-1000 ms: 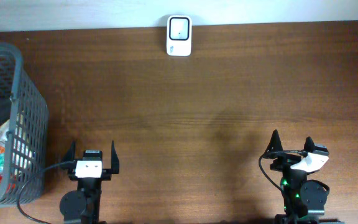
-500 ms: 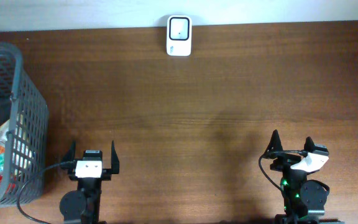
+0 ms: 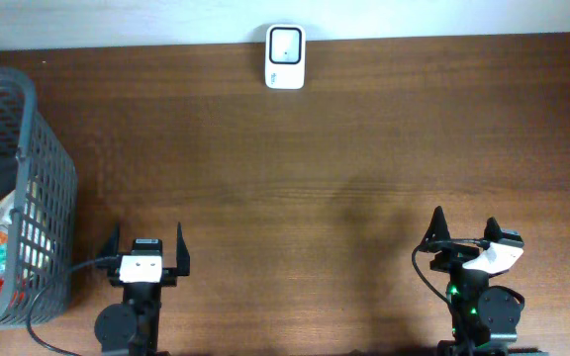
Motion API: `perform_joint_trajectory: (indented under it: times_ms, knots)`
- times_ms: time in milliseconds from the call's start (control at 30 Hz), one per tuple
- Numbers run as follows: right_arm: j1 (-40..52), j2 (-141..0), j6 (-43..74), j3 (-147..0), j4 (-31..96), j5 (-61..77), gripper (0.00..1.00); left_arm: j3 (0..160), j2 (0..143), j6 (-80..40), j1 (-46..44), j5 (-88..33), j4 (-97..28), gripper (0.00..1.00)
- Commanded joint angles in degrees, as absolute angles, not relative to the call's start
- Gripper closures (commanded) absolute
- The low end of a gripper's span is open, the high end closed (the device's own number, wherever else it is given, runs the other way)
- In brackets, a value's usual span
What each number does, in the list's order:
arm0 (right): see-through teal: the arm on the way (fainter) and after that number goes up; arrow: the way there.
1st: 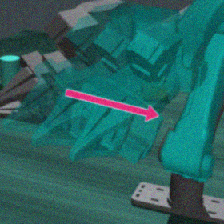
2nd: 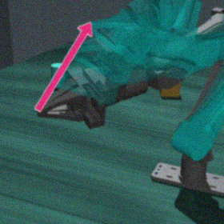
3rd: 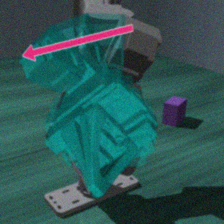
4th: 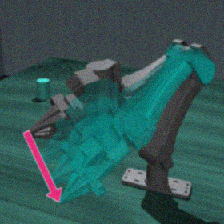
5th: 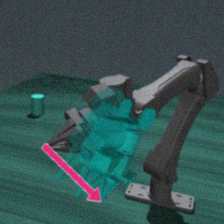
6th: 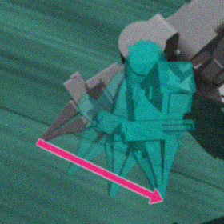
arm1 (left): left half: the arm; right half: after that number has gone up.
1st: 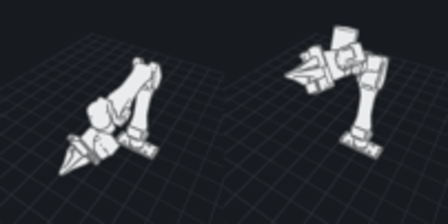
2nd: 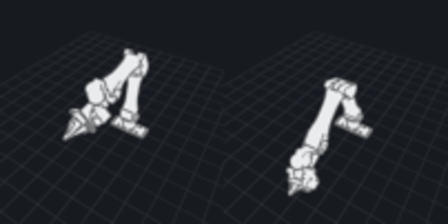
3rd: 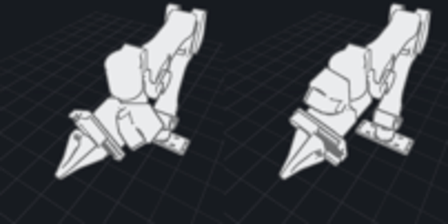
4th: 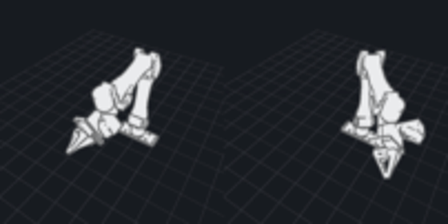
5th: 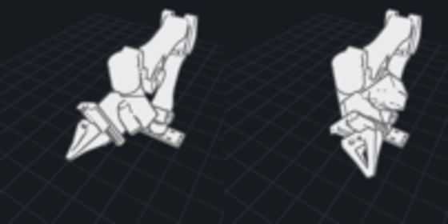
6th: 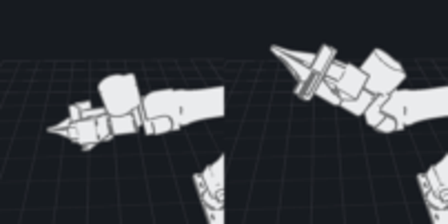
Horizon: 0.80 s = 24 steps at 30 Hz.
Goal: Scan the item barcode
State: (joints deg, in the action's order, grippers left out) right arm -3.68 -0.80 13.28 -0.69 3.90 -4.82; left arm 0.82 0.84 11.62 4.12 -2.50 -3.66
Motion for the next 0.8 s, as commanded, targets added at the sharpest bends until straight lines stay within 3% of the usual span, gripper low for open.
perform_joint_trajectory:
  times_ms: [0, 100, 233, 367, 633, 767]
  knots:
    - [-3.4, -0.4, 13.1, -0.3, 4.3, -4.7, 0.01, 0.5, 0.3, 12.8, 3.9, -1.7, -3.5, 0.01]
    - [-3.4, -0.4, 13.1, -0.3, 4.3, -4.7, 0.01, 0.5, 0.3, 12.7, 3.9, -4.3, -2.0, 0.01]
    - [-3.4, -0.4, 13.1, -0.3, 4.3, -4.7, 0.01, 2.2, 1.0, 12.7, 3.9, -16.7, 7.3, 0.01]
    - [-3.4, -0.4, 13.1, -0.3, 4.3, -4.7, 0.01, 11.0, 7.1, 12.8, 3.9, -17.0, 5.3, 0.01]
    - [-3.4, -0.4, 13.1, -0.3, 4.3, -4.7, 0.01, 49.9, 39.0, 13.8, 3.9, -20.3, -14.5, 0.01]
    - [-3.4, -0.4, 13.1, -0.3, 4.3, -4.7, 0.01, 76.3, 57.5, 13.8, 3.9, -21.0, -34.7, 0.01]
